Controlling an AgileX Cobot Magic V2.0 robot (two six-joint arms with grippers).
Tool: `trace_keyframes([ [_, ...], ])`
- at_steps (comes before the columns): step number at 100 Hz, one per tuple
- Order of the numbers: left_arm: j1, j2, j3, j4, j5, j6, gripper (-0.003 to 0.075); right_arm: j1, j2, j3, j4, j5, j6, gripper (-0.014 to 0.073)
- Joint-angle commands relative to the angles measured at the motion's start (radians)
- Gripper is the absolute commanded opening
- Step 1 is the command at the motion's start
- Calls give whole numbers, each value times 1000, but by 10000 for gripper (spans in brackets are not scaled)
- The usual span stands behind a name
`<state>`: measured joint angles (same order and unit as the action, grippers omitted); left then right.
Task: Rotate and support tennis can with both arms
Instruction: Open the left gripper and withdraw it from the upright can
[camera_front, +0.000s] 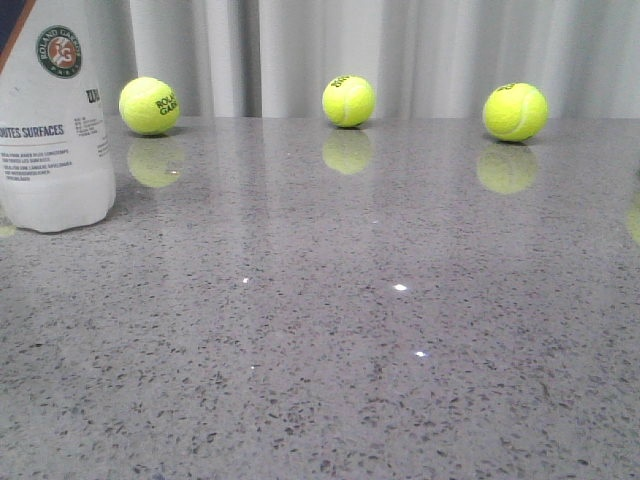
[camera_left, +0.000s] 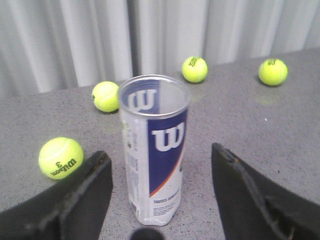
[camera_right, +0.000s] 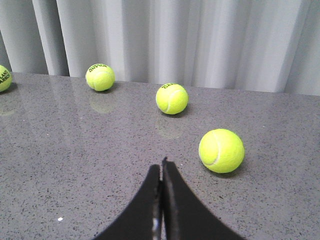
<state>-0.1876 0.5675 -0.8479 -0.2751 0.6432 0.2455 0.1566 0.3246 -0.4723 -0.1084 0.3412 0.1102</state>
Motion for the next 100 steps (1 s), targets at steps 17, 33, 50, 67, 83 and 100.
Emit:
trace_keyframes([
  [17, -5, -160, 268, -19, -388, -27, 426, -6, 5, -25, -13, -83, -1, -70],
  [33, -5, -185, 392, -25, -515, -27, 397, -6, 5, -25, -13, -83, -1, -70],
  [50, -5, -185, 432, -28, -536, -27, 326, -6, 5, -25, -13, -83, -1, -70],
  [67, -5, -185, 432, -28, -558, -27, 169, -6, 5, -25, -13, -83, -1, -70],
  [83, -5, -185, 432, -28, -586, -27, -19, -6, 5, -25, -13, -83, -1, -70],
  [100, -5, -185, 432, -29, -586, -27, -21, -6, 5, -25, -13, -83, -1, -70],
])
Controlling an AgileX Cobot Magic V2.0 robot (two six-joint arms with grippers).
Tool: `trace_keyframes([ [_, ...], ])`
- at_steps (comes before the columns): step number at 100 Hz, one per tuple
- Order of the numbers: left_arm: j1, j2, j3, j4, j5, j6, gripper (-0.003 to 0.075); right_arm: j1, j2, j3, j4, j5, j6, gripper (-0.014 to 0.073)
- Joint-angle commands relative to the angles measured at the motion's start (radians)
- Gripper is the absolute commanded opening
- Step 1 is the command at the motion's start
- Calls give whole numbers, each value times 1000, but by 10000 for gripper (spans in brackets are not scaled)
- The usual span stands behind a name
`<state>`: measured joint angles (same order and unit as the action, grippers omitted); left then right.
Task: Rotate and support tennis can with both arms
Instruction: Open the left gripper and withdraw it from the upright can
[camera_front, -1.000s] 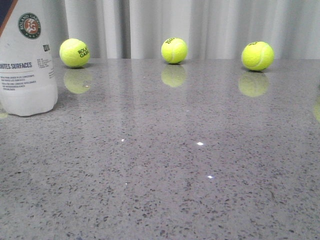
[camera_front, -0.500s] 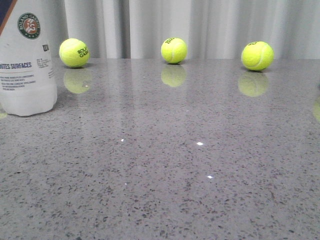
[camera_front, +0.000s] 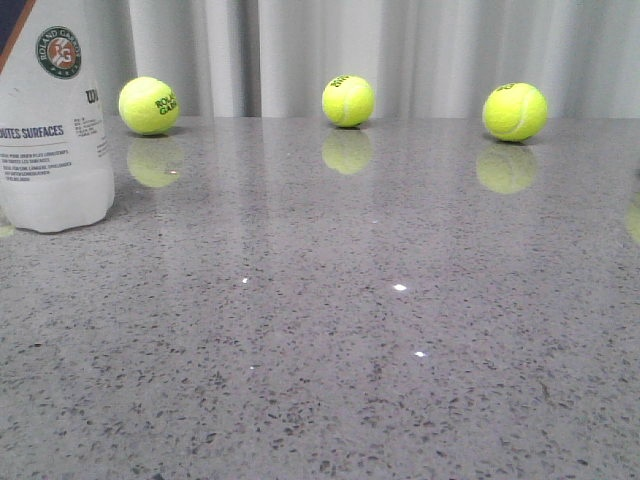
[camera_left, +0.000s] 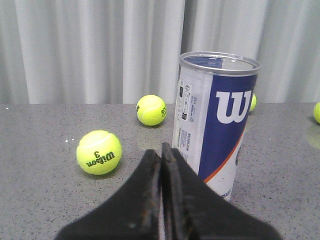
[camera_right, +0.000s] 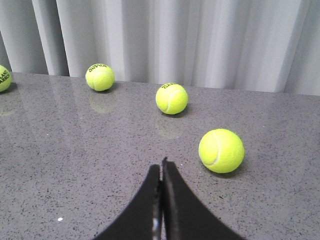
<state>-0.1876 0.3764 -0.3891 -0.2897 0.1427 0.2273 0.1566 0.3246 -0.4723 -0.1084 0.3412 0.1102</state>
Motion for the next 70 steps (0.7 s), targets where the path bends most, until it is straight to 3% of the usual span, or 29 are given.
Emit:
trace_keyframes([
  [1, -5, 6, -27, -15, -85, -9, -21, -6, 5, -25, -13, -83, -1, -70],
  [70, -5, 6, -27, -15, -92, -9, -21, -6, 5, -25, -13, -83, -1, -70],
])
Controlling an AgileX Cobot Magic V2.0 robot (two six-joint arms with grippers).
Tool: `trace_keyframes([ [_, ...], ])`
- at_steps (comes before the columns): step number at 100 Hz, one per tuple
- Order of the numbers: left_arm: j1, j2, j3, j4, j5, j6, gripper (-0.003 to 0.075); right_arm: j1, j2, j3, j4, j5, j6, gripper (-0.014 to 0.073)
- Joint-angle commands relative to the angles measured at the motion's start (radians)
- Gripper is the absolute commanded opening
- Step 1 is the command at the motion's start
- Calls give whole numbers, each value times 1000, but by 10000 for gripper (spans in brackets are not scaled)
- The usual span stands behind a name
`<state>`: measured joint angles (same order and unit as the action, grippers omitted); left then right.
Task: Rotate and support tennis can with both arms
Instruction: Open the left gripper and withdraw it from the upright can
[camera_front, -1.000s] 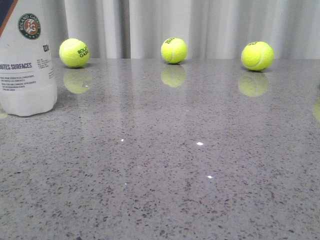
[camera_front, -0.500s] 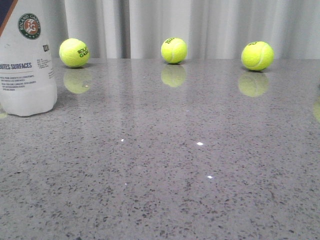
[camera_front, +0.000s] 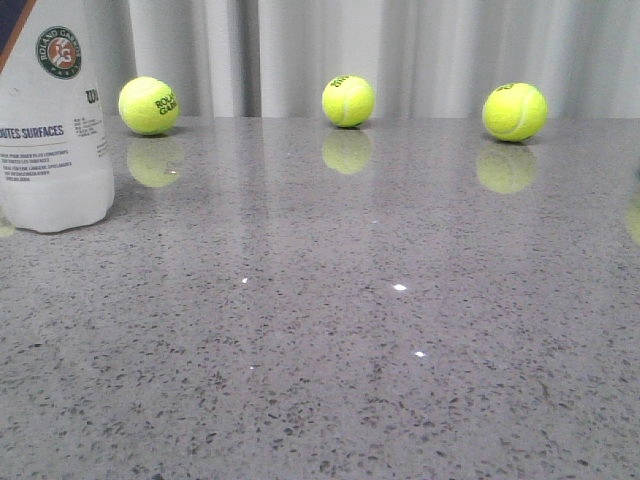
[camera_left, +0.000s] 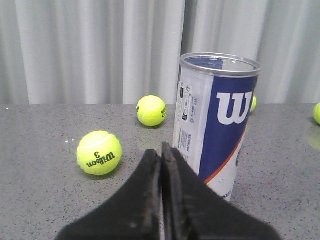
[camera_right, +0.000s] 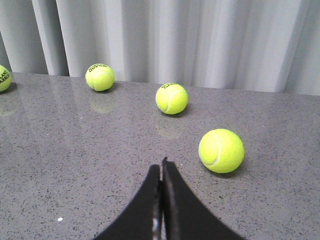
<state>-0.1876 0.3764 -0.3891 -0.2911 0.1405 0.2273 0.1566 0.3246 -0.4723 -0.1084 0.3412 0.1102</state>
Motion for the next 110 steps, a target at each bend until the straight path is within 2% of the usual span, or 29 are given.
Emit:
trace_keyframes([
  [1, -5, 6, -27, -14, -90, -9, -21, -6, 5, -25, -13, -83, -1, -70],
  [29, -5, -10, 39, 35, -193, -12, -21, -6, 5, -25, -13, -83, -1, -70],
  [45, 21, -87, 126, 193, -262, -165, -21, -6, 5, -25, -13, -83, -1, -70],
  [81, 172, -295, 301, 291, -260, -221, -21, -6, 5, -25, -13, -83, -1, -70],
  [110, 178, -350, 406, 406, -263, -352, -21, -6, 5, -25, -13, -83, -1, -70],
])
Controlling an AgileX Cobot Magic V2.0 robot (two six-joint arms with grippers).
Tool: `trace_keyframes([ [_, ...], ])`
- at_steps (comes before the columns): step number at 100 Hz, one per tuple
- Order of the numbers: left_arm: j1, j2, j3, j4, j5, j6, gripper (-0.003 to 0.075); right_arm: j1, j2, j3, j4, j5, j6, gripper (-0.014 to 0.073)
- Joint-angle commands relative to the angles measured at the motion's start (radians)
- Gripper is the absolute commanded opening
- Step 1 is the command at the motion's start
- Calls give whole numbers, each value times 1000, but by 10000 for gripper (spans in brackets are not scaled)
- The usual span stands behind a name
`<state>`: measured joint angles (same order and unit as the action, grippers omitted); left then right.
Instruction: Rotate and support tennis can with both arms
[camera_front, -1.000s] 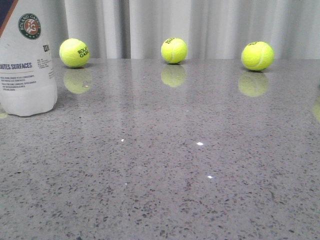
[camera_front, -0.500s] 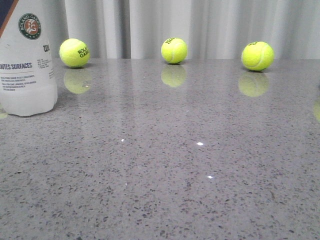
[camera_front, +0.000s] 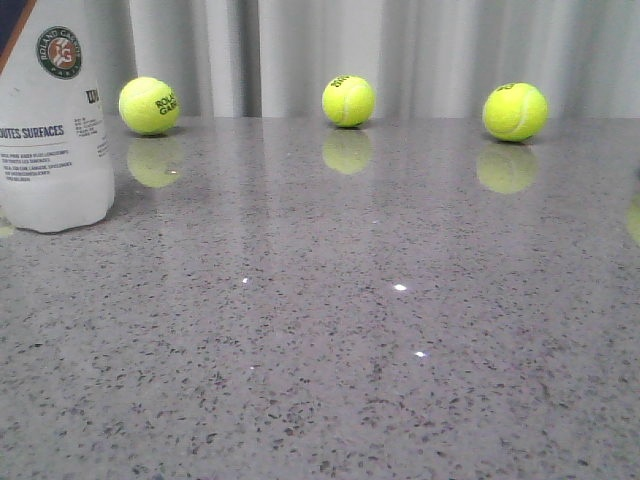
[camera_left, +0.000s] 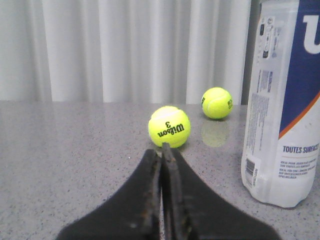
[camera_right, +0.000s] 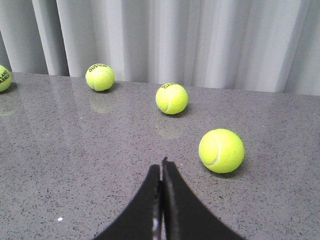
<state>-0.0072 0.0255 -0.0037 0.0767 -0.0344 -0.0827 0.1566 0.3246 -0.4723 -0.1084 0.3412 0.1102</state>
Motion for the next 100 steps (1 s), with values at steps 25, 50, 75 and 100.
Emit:
trace_keyframes([
  [25, -57, -32, 47, 72, -97, -44, -21, -6, 5, -25, -13, -83, -1, -70],
  [50, -51, -59, 47, 74, -106, -44, -21, -6, 5, -25, -13, -83, -1, -70],
  [75, -51, -65, 47, 72, -106, -44, -21, -6, 5, -25, -13, -83, -1, -70],
  [100, -51, -65, 47, 72, -106, -44, -21, -6, 5, -25, -13, -83, -1, -70],
])
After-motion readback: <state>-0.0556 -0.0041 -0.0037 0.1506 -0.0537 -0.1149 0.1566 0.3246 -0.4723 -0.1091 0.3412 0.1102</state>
